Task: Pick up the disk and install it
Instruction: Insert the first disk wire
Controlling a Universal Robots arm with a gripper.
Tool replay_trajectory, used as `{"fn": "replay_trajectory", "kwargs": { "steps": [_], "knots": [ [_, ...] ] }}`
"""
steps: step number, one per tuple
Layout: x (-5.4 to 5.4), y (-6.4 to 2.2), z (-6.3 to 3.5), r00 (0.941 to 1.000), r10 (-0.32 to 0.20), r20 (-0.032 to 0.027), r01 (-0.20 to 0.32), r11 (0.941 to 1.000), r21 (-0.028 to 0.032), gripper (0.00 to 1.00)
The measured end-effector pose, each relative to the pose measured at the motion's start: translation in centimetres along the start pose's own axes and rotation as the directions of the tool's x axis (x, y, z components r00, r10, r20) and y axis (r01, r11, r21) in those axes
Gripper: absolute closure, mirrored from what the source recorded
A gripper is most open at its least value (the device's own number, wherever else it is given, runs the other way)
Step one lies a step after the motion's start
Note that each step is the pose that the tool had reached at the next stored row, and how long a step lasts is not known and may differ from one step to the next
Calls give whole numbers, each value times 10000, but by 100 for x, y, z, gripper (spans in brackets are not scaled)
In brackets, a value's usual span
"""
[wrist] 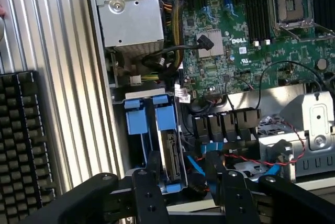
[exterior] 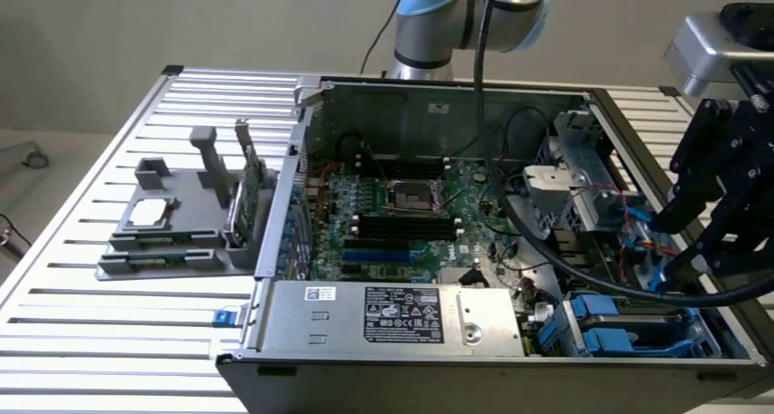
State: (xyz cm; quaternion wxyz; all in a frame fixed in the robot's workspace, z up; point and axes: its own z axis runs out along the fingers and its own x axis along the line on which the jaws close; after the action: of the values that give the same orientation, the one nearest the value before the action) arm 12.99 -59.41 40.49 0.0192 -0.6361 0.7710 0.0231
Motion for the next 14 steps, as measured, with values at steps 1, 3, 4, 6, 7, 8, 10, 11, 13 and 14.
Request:
{"fn": "replay_trajectory", "kwargs": {
  "steps": [1,3,4,6,7,8,10,11,13,14],
  "knots": [
    [0,0,5,9998,198,2,-198,9998,12,52],
    [1,0,15,9985,556,7,-556,9984,33,52],
    [1,0,20,9973,734,10,-734,9973,43,52],
    [2,0,30,9940,1092,16,-1092,9940,64,52],
    [2,0,35,9919,1270,19,-1270,9919,75,52],
    [2,0,40,9894,1449,22,-1449,9894,85,52],
    [3,-1,52,9834,1813,29,-1814,9834,106,52],
    [3,0,58,9799,1995,33,-1995,9798,116,52],
    [4,-1,71,9721,2346,42,-2346,9720,135,52],
    [5,-1,77,9678,2518,46,-2519,9676,146,52]
  ]
}}
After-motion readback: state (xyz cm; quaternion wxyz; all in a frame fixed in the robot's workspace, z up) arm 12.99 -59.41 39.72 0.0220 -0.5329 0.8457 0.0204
